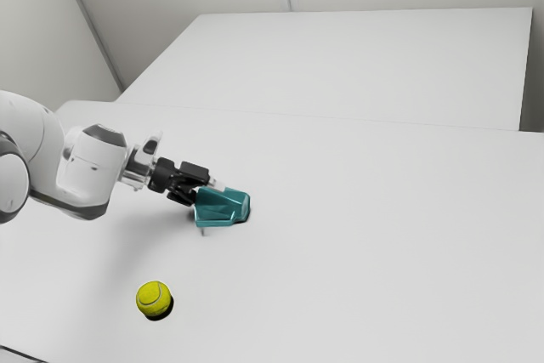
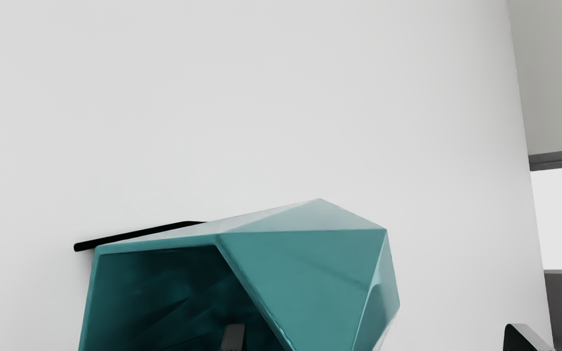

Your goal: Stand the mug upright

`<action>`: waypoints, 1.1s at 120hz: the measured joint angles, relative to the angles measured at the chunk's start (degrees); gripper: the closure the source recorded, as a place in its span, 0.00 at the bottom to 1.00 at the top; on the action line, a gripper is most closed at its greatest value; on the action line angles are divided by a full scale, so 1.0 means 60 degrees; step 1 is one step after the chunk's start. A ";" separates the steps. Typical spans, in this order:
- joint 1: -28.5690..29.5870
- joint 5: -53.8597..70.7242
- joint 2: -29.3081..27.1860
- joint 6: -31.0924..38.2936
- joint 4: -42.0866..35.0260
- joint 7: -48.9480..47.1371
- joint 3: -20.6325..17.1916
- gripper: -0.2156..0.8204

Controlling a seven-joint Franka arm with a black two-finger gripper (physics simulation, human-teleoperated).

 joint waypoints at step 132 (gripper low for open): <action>-0.0557 0.0111 -0.1111 0.0086 0.0011 0.0501 -0.0101 0.94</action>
